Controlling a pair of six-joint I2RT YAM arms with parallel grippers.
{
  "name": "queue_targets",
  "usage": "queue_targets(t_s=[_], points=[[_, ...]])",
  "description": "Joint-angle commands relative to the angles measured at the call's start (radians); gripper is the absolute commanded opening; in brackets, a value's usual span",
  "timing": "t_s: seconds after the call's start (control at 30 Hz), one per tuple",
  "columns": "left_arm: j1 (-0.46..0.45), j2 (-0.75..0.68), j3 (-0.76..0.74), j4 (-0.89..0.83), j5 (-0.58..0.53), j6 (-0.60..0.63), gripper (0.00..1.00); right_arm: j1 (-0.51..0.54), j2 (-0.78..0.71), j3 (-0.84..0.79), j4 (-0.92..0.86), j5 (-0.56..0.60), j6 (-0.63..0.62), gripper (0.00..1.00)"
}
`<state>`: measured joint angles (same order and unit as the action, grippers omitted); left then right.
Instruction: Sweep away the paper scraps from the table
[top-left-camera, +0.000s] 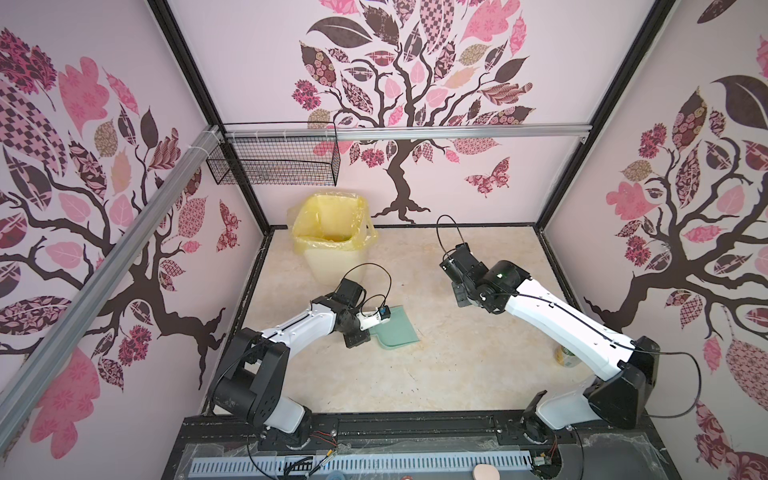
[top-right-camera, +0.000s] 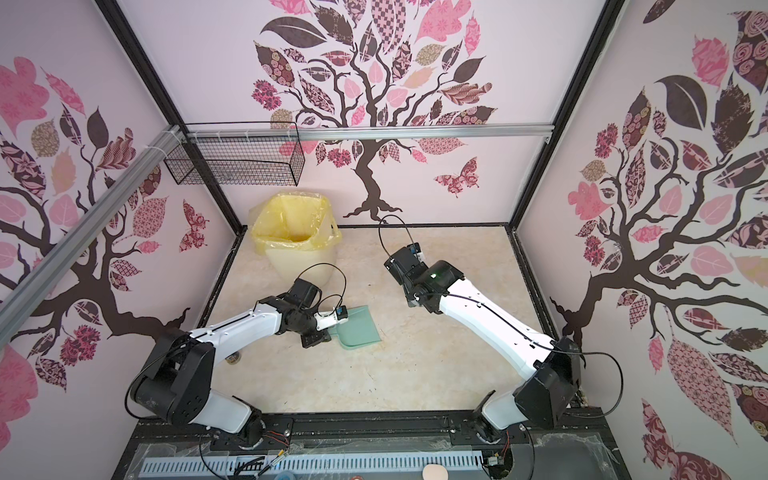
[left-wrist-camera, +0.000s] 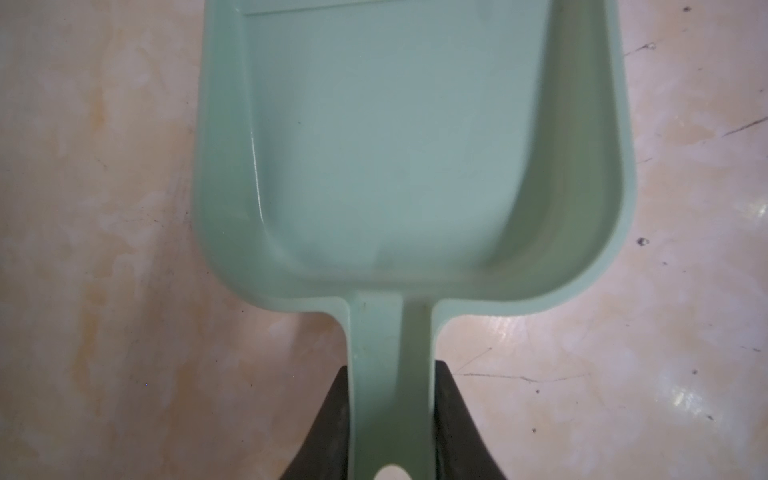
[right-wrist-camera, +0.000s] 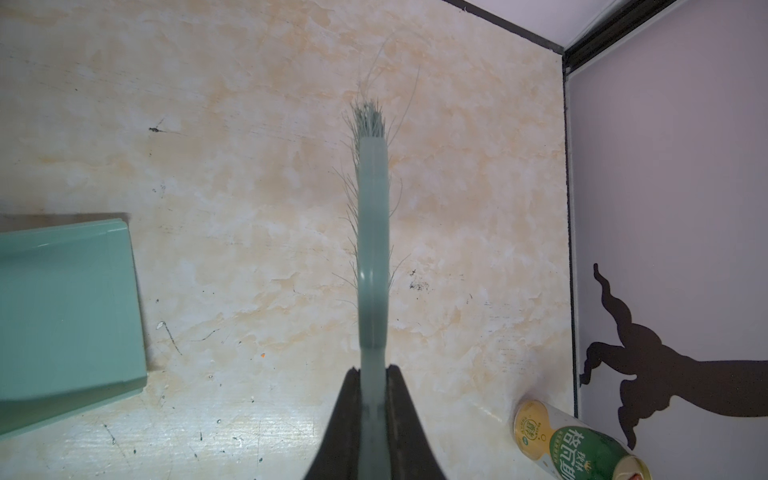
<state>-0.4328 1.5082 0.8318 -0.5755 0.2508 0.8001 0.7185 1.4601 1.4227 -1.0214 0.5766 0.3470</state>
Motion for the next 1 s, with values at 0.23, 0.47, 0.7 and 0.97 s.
queue_targets(t_s=[0.23, 0.47, 0.7, 0.97], points=[[-0.003, -0.006, -0.013, -0.002, 0.034, -0.015, 0.63, -0.004, 0.046, -0.019, 0.05, 0.036, -0.051, 0.0], [0.012, -0.096, -0.003, -0.045, 0.102, -0.048, 0.77, -0.007, 0.095, -0.099, 0.178, 0.118, -0.239, 0.0], [0.268, -0.31, 0.077, -0.192, 0.348, -0.095, 0.78, -0.001, 0.153, -0.201, 0.427, 0.156, -0.542, 0.0], [0.67, -0.399, 0.079, -0.385, 0.552, 0.063, 0.78, 0.005, 0.146, -0.356, 0.676, 0.184, -0.747, 0.06]])
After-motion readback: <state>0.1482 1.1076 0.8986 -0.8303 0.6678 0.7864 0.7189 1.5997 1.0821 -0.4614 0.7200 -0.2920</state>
